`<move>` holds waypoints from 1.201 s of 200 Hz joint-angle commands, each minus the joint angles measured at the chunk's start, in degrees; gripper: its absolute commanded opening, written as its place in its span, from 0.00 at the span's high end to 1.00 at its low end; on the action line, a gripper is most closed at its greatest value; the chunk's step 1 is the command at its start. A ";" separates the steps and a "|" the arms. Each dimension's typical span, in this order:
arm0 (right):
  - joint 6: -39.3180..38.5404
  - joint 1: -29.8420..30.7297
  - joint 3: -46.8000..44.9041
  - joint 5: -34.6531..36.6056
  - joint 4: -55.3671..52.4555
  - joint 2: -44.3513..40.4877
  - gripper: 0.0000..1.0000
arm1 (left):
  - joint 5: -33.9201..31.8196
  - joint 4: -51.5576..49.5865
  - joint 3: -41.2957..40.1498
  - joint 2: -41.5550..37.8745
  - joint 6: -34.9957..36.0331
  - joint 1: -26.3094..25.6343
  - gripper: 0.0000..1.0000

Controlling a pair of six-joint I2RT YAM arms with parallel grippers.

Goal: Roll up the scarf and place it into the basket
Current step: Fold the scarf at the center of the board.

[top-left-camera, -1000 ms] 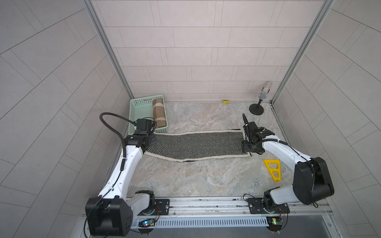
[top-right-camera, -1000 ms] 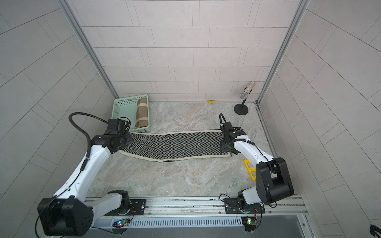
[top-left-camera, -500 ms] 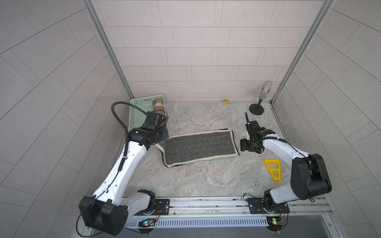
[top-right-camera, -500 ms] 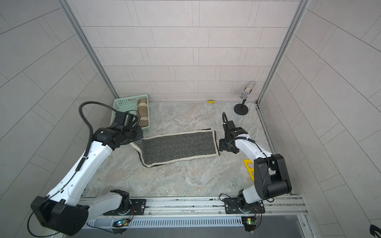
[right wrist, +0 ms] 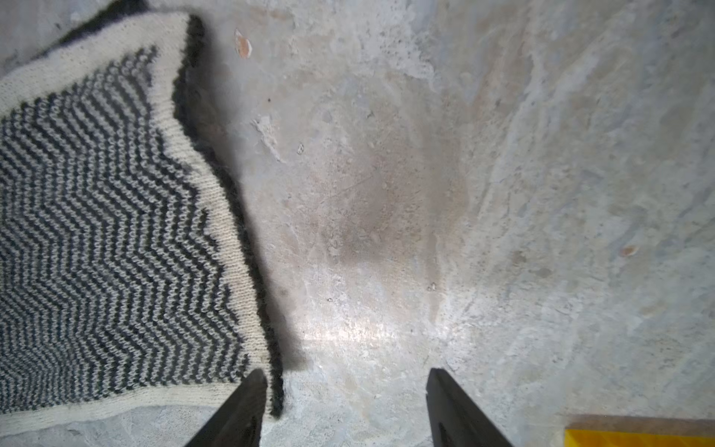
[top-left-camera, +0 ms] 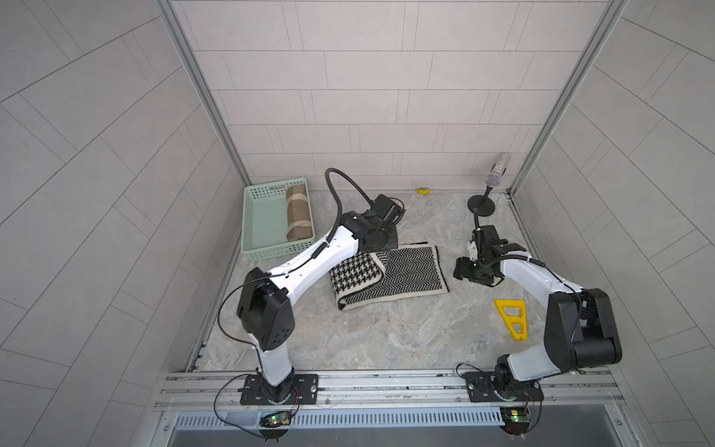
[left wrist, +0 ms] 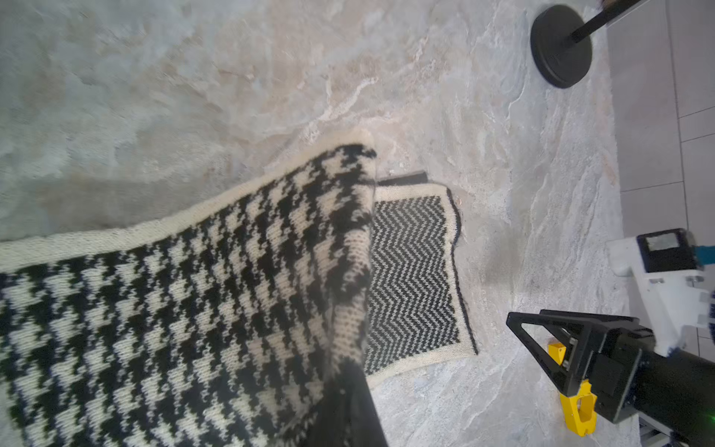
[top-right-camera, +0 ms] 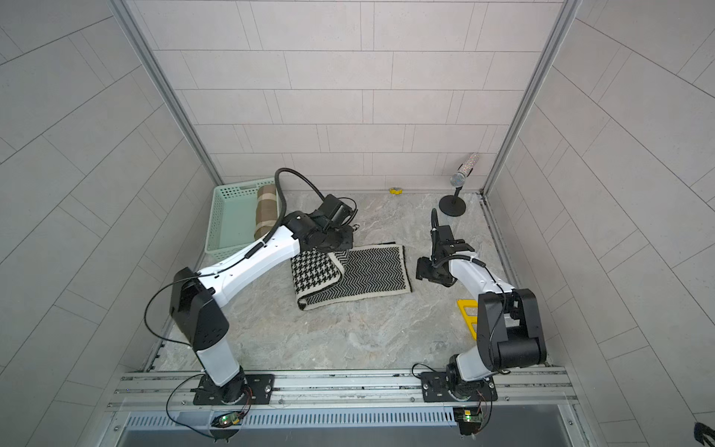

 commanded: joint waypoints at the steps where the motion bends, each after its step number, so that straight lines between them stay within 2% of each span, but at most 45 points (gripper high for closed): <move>1: -0.69 -0.35 0.62 0.01 0.46 1.76 0.32 | -0.76 0.42 3.59 3.83 -3.70 -1.90 1.00; 76: -1.13 -0.29 1.02 -1.62 1.07 3.60 0.34 | -4.64 5.32 10.00 13.20 -8.05 -7.63 1.00; 119: -1.33 -0.31 0.68 -2.89 2.00 4.87 0.37 | -3.61 5.08 13.45 15.15 -9.70 -8.68 1.00; 139: -1.30 -0.21 -0.17 -4.50 3.28 5.56 0.43 | -3.88 4.79 14.33 15.36 -10.12 -9.14 1.00; 164: -1.23 -0.02 -0.97 -7.18 5.37 7.03 0.56 | -3.79 4.77 14.83 15.92 -10.48 -9.22 1.00; 184: -1.04 -0.02 -0.66 -6.38 5.27 9.18 0.70 | -3.37 4.73 15.42 16.31 -10.31 -9.22 1.00; 212: -0.52 -0.10 -0.54 -0.38 4.22 10.79 0.75 | -4.11 3.34 16.72 16.29 -9.42 -9.25 1.00; 240: -0.13 -0.10 -0.72 -1.00 5.14 11.89 0.80 | -3.56 3.94 17.40 16.62 -10.47 -9.22 1.00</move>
